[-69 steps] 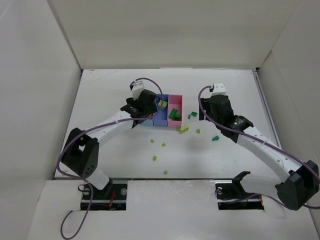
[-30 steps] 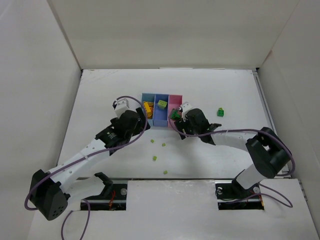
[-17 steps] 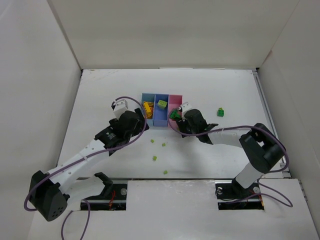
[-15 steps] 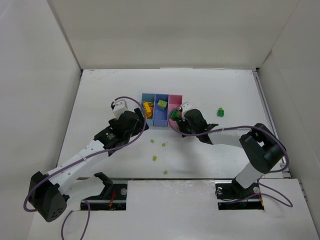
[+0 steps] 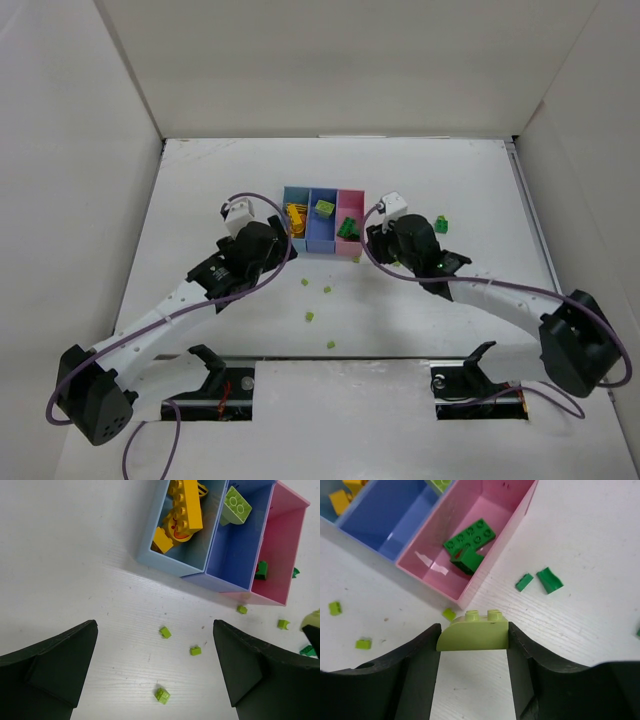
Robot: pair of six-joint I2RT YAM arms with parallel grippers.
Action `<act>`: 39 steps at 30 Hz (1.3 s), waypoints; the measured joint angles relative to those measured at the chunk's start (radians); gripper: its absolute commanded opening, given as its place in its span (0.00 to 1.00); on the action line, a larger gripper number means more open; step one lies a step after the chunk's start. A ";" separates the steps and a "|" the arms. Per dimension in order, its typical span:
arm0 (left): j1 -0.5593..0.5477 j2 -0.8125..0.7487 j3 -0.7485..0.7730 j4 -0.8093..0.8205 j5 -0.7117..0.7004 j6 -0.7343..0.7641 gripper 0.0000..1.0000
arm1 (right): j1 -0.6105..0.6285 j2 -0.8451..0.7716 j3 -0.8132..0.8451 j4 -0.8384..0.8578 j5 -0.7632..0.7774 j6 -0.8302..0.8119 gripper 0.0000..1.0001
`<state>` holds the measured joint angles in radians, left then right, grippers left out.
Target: Sort the legos into containers by color
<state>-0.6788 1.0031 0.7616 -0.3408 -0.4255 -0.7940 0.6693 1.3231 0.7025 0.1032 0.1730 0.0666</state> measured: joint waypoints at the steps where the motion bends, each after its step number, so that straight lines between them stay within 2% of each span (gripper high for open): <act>1: 0.000 0.000 0.000 0.002 0.001 0.002 1.00 | 0.001 -0.033 0.003 -0.013 0.000 -0.001 0.50; 4: 0.000 0.000 0.000 0.014 0.008 0.011 1.00 | 0.004 -0.083 0.037 -0.042 -0.009 -0.019 0.50; 7: 0.000 0.003 0.000 0.023 0.010 0.020 1.00 | 0.010 -0.058 0.119 -0.064 -0.043 -0.054 0.50; 11: 0.000 0.014 0.000 0.025 0.021 0.028 1.00 | 0.042 0.070 0.280 -0.069 -0.079 -0.113 0.50; 15: 0.000 0.016 0.000 0.023 0.032 0.027 1.00 | 0.063 0.231 0.418 -0.068 -0.129 -0.159 0.55; 22: 0.000 0.007 -0.039 0.010 0.064 0.006 1.00 | 0.072 0.410 0.519 -0.077 -0.179 -0.200 0.66; 27: 0.000 -0.016 -0.071 -0.009 0.096 -0.006 1.00 | 0.072 0.472 0.550 -0.082 -0.218 -0.209 0.73; 34: -0.025 -0.018 -0.082 -0.019 0.153 -0.009 0.94 | 0.072 0.444 0.538 -0.096 -0.204 -0.194 0.73; 39: -0.142 0.010 -0.082 -0.018 0.175 -0.022 0.88 | 0.072 0.241 0.424 -0.104 -0.119 -0.145 0.73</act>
<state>-0.8204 1.0134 0.6796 -0.3584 -0.2508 -0.8162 0.7410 1.5639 1.1263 -0.0010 0.0544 -0.0784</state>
